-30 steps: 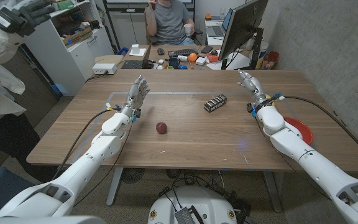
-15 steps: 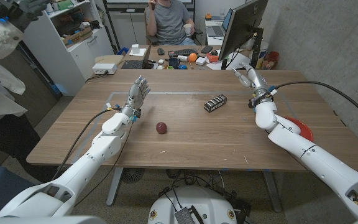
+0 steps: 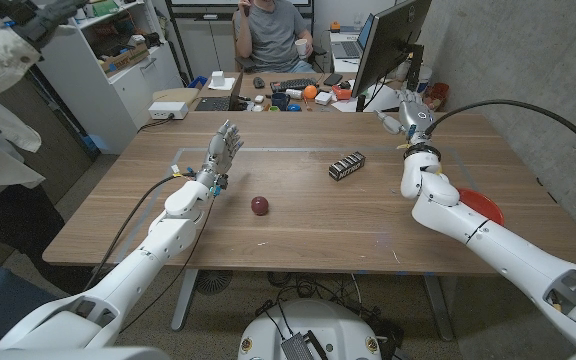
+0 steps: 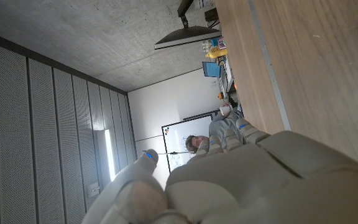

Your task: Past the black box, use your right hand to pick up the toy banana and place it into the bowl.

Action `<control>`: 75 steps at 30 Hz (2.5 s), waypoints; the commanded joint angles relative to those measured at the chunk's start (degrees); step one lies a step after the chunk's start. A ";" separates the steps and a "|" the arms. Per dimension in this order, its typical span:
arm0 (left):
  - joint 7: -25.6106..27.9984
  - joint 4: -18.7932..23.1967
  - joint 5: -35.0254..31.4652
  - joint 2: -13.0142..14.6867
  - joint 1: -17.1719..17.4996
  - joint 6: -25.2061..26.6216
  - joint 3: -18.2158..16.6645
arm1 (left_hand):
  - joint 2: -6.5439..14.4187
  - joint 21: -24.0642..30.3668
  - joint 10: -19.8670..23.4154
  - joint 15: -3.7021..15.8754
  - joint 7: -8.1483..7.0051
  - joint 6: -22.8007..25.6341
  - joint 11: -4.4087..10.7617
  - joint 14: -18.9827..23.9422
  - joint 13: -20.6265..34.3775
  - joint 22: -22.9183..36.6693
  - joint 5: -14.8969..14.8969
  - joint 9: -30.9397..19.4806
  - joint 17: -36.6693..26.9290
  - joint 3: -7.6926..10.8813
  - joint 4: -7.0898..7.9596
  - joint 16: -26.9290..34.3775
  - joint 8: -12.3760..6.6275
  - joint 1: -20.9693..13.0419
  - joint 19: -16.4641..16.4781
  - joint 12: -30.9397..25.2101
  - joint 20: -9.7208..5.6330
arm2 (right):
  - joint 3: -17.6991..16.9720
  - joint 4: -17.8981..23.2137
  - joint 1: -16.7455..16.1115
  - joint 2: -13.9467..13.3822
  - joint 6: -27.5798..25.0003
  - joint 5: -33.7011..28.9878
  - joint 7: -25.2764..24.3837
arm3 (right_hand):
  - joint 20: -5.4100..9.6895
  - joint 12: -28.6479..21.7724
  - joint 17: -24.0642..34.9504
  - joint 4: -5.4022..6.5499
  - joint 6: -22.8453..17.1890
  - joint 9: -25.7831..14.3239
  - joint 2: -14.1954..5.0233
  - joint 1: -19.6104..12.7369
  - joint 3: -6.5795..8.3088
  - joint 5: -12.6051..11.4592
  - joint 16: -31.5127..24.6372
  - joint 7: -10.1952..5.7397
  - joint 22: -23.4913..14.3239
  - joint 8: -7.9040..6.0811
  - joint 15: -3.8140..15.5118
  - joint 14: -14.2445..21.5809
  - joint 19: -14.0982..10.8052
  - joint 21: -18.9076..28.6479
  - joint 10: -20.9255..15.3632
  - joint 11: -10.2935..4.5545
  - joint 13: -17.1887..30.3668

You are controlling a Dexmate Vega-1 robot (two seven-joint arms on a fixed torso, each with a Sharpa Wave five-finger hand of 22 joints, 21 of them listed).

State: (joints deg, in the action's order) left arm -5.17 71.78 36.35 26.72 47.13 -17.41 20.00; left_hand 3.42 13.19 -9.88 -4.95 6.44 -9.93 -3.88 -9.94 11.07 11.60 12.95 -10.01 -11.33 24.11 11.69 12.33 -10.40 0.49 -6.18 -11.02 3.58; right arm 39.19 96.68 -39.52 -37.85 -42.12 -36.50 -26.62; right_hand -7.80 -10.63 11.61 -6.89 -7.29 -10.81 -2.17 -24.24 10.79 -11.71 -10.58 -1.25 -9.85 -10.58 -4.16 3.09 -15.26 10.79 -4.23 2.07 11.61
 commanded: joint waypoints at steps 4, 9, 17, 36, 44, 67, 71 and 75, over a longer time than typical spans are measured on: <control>-0.13 0.07 -0.36 -0.08 -0.23 0.16 0.39 | 7.68 0.36 -8.97 -0.39 -0.01 -6.90 -0.35 -8.37 0.09 0.07 0.10 -0.28 -0.17 0.58 -0.06 0.48 -0.31 0.16 -0.01 -0.30 0.11 | 6.27 -1.92 6.95 -4.60 -7.15 -2.19 7.88 | -2.88 0.33 0.38 -0.31 3.98 -0.51 0.61 -0.57 -0.16 0.06 0.13 -1.10 -0.21 0.34 -0.04 -4.14 2.35 -0.24 4.85 -2.14 0.38; 0.29 0.78 -0.57 0.44 0.16 0.67 0.34 | 7.67 0.38 -8.96 -0.45 -0.05 -6.86 -0.34 -8.34 0.09 0.07 0.09 -0.28 -0.17 0.58 -0.06 0.49 -0.32 0.16 0.04 -0.30 0.12 | 8.78 -3.22 8.71 -7.34 -7.00 -4.80 10.55 | -3.51 -0.22 0.44 -0.29 3.22 -0.58 0.68 -0.48 -0.24 0.06 -0.48 -1.16 -0.23 -0.31 0.36 -3.44 1.01 0.39 4.50 -2.20 0.44; 0.01 0.94 -0.92 0.50 -0.11 1.05 0.81 | 7.67 0.37 -8.95 -0.46 -0.01 -6.88 -0.36 -8.35 0.09 0.07 0.07 -0.28 -0.16 0.59 -0.06 0.48 -0.29 0.16 0.02 -0.30 0.15 | 11.50 -6.65 11.30 -8.14 -7.20 -6.76 17.05 | -1.19 -1.40 0.43 -0.50 1.27 -0.63 1.88 -0.24 -0.84 -0.27 -1.53 -0.23 -0.19 -1.26 1.62 -1.22 -2.08 1.30 2.12 -1.88 0.49; 0.35 0.66 -1.38 0.16 -0.56 1.33 1.27 | 7.66 0.38 -8.96 -0.47 -0.08 -6.87 -0.36 -8.32 0.08 0.06 0.04 -0.28 -0.16 0.60 -0.07 0.49 -0.28 0.15 0.08 -0.28 0.17 | 12.28 -12.34 12.88 -8.06 -9.67 -3.78 22.21 | 0.52 -1.54 0.37 -0.83 2.09 -0.61 2.45 -0.84 -0.98 -0.97 -1.80 1.13 -0.13 -0.93 2.26 0.06 -3.66 1.31 1.54 -1.41 0.51; 0.43 0.62 -1.43 -0.12 -0.62 1.25 1.44 | 7.66 0.37 -8.97 -0.49 -0.07 -6.92 -0.38 -8.35 0.08 0.06 0.02 -0.28 -0.15 0.60 -0.07 0.47 -0.25 0.15 0.05 -0.28 0.18 | 12.32 -11.08 12.36 -9.41 -9.08 -2.37 23.08 | 0.88 -1.89 0.47 -0.56 1.16 -0.61 2.73 -0.32 -1.31 -1.16 -2.26 1.31 -0.13 -1.31 3.04 1.38 -4.45 1.41 0.57 -1.42 0.52; 0.17 0.21 -1.35 -0.20 -0.89 1.53 1.59 | 7.65 0.34 -8.98 -0.57 -0.02 -6.92 -0.35 -8.37 0.08 0.06 -0.02 -0.29 -0.15 0.61 -0.07 0.46 -0.23 0.15 0.00 -0.26 0.17 | 13.76 -12.71 14.36 -9.94 -7.17 0.84 29.83 | 2.18 -2.77 0.68 0.49 -1.79 -0.55 4.30 2.22 -3.25 -2.46 -3.92 1.47 -0.19 -1.85 5.07 8.09 -13.95 3.44 -3.44 -1.38 0.49; -0.13 -0.28 -1.37 -0.27 -1.16 1.39 1.66 | 7.63 0.34 -8.96 -0.55 0.01 -6.93 -0.36 -8.40 0.08 0.06 -0.03 -0.29 -0.14 0.61 -0.07 0.44 -0.23 0.16 0.02 -0.27 0.18 | 14.65 -13.66 15.75 -9.81 -6.89 1.34 33.01 | 0.74 -2.46 0.67 0.34 -1.01 -0.60 3.88 1.67 -3.07 -2.92 -3.99 0.63 -0.22 -1.45 5.35 9.24 -17.50 4.24 -3.19 -1.82 0.51; -0.14 -0.57 -1.37 -0.35 -1.34 1.41 1.68 | 7.63 0.34 -8.96 -0.57 0.02 -6.93 -0.38 -8.42 0.08 0.06 -0.03 -0.29 -0.14 0.60 -0.07 0.44 -0.22 0.16 0.01 -0.27 0.21 | 15.21 -14.44 16.76 -9.63 -6.93 1.87 35.32 | -0.11 -2.11 0.64 0.19 -0.17 -0.63 3.69 1.28 -2.94 -3.10 -3.75 0.29 -0.20 -1.14 5.32 9.09 -18.66 4.40 -2.49 -1.66 0.52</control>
State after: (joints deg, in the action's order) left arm -4.91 72.03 34.85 26.57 46.27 -15.93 21.58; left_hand 3.42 13.19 -9.88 -4.98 6.43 -9.93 -3.88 -9.97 11.06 11.58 12.94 -10.00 -11.32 24.10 11.69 12.32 -10.40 0.50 -6.18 -10.98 3.57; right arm 53.20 83.93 -24.92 -47.73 -49.52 -36.05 3.78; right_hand -7.53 -13.07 12.13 -6.47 -7.80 -11.34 2.10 -22.50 7.75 -14.42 -14.23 -0.81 -9.97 -12.03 1.03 11.69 -32.84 14.85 -7.05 0.50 11.85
